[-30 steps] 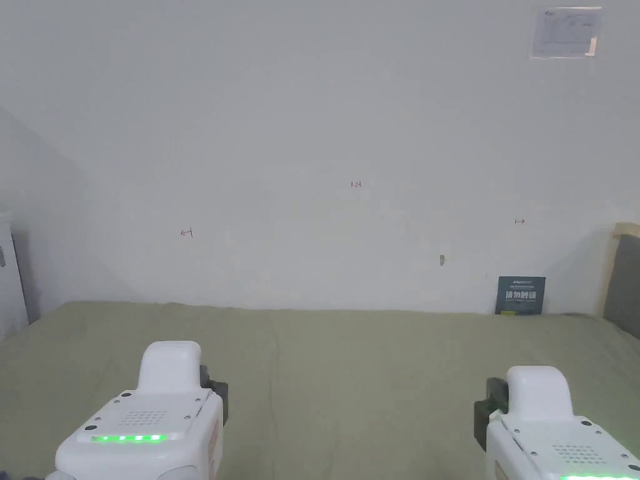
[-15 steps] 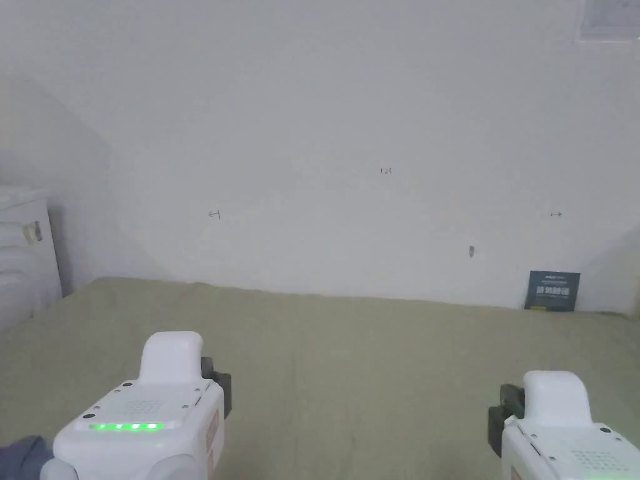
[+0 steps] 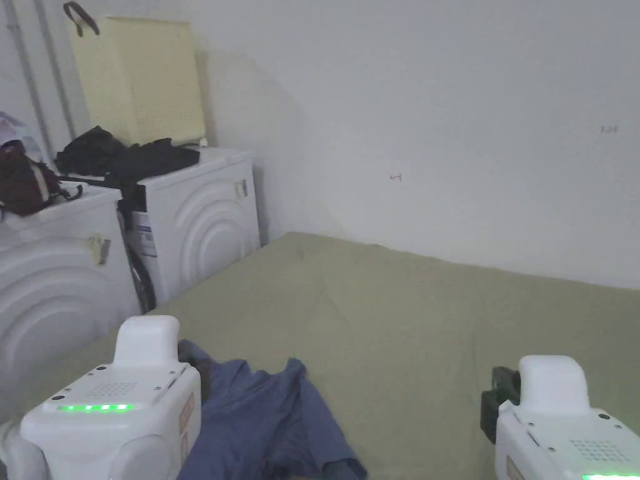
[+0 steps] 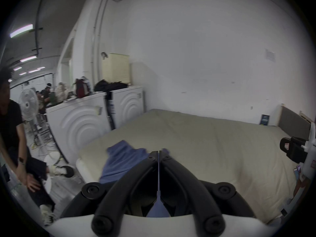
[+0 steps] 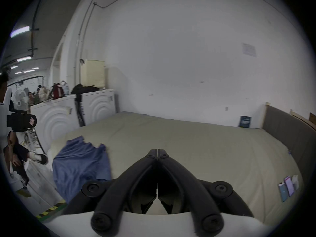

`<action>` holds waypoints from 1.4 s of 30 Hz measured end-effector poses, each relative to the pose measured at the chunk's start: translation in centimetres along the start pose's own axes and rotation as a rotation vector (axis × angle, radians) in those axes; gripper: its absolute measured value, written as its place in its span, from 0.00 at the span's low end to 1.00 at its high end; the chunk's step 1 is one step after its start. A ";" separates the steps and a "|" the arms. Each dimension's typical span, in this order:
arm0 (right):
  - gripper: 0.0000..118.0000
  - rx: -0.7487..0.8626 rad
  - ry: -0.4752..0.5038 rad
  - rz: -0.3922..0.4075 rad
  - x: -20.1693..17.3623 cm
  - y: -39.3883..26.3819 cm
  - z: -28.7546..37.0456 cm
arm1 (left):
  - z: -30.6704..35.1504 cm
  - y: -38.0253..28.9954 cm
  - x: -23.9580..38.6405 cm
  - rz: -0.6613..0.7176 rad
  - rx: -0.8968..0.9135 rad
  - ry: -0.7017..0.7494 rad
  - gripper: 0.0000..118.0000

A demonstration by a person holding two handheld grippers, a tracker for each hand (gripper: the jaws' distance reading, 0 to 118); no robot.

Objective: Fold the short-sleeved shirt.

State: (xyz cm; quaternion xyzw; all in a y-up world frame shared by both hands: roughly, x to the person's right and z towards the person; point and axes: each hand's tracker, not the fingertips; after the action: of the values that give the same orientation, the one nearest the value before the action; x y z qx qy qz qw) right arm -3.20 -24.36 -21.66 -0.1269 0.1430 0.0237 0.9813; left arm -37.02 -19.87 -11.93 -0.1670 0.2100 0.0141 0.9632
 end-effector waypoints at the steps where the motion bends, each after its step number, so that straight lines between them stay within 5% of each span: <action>1: 0.00 -0.002 0.016 0.001 -0.4 -0.1 -0.3 | 0.0 -0.1 -0.9 0.005 -0.006 0.022 0.00; 17: 0.00 -0.070 0.055 0.010 -1.6 -1.4 -2.4 | -2.5 -3.2 -3.6 0.050 -0.105 0.044 0.00; 37: 0.00 -0.230 0.025 -0.013 -0.9 -6.8 -4.3 | -22.3 -12.4 0.6 0.052 -0.581 -0.125 0.01; 39: 0.00 -0.249 0.039 -0.035 -0.9 -7.4 -4.8 | -23.2 -12.5 0.8 0.045 -0.620 -0.124 0.12; 41: 0.00 -0.266 0.044 -0.040 -1.1 -7.9 -5.3 | -24.1 -12.7 0.6 0.044 -0.641 -0.131 0.75; 42: 0.00 -0.270 0.049 -0.042 -1.1 -8.1 -5.6 | -24.1 -12.5 0.7 0.044 -0.667 -0.137 0.98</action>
State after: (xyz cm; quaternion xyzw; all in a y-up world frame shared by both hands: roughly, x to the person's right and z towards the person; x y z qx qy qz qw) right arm -5.14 -33.66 -24.51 -0.2615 0.1596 0.0190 0.9517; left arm -44.78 -39.59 -28.87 -0.4668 0.1321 0.1139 0.8670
